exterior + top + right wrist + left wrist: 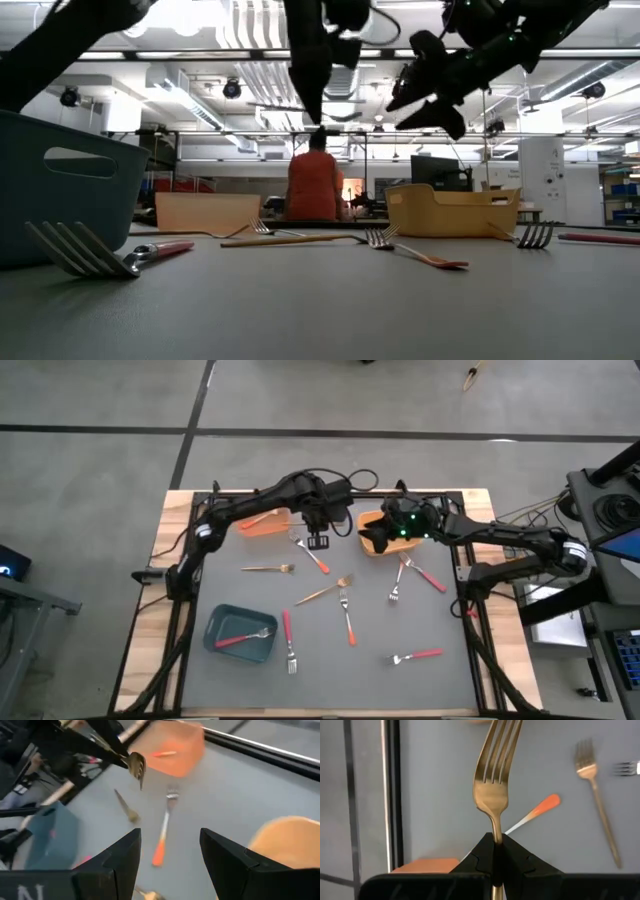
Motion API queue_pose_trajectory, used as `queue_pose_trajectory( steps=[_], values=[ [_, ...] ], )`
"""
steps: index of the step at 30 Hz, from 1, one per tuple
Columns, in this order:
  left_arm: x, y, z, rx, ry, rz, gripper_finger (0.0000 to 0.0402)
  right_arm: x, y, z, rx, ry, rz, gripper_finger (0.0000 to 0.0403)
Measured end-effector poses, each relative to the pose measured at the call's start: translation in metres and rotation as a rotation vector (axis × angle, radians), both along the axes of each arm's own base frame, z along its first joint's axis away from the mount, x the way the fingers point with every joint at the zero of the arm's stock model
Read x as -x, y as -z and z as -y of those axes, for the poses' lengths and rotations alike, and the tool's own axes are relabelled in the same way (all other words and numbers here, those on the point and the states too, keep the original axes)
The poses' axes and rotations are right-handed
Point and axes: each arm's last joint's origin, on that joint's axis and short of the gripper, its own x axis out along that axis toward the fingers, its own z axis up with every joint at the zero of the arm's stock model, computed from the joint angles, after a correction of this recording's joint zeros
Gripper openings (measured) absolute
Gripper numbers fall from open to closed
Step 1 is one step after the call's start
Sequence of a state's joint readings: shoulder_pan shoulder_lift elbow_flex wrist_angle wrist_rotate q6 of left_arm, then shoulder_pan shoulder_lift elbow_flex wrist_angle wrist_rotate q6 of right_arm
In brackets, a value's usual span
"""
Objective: Sort silverware by color (type)
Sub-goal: Put the gold fork into the yellow bin
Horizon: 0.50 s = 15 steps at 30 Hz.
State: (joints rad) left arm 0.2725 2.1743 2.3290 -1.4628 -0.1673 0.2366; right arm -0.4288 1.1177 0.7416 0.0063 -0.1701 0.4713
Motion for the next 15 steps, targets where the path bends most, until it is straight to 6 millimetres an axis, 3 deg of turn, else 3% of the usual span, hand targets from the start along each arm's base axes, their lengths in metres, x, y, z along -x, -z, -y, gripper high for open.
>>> queue_pose_trajectory(
  steps=[5, 15],
  values=[
    [0.006, -0.009, 0.014, -0.007, 0.028, 0.027, 0.0, -0.018, -0.015, -0.005, 0.052, -0.045, 0.092, 0.0194],
    [0.024, 0.005, 0.029, -0.036, 0.034, 0.081, 0.0, -0.053, -0.022, -0.002, 0.055, -0.082, 0.086, 0.0194]
  ],
)
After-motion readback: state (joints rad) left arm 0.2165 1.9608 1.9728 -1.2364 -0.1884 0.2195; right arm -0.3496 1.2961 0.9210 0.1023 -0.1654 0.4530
